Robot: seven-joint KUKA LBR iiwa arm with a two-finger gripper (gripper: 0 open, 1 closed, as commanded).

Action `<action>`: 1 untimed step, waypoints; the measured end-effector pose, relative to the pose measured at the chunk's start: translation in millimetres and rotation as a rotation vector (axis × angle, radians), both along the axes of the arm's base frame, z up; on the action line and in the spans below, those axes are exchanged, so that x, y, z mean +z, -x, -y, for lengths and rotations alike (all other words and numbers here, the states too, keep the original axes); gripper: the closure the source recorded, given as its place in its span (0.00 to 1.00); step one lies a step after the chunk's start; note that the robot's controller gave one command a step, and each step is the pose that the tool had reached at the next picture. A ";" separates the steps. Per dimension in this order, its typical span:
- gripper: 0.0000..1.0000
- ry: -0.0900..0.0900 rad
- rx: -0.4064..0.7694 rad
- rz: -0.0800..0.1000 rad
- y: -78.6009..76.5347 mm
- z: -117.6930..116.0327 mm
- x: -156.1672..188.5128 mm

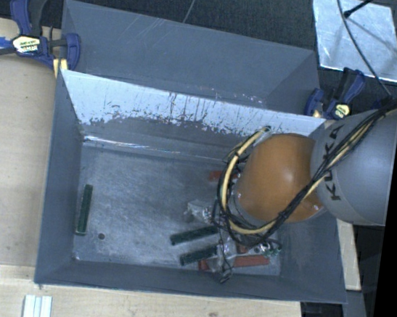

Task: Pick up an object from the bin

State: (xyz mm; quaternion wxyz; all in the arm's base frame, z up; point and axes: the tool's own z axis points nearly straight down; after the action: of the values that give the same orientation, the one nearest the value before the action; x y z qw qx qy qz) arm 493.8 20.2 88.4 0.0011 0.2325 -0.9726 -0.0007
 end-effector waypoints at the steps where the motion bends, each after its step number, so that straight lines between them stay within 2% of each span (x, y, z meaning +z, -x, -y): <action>1: 1.00 0.000 0.056 0.005 -30.5 20.4 60.4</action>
Offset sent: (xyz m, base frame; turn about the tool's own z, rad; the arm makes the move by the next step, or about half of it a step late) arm 0.0000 0.0000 0.0000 0.0000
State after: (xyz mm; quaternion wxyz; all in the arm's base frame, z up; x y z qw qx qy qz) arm 524.3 -0.2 148.8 -0.0015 0.2597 -0.9657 0.0002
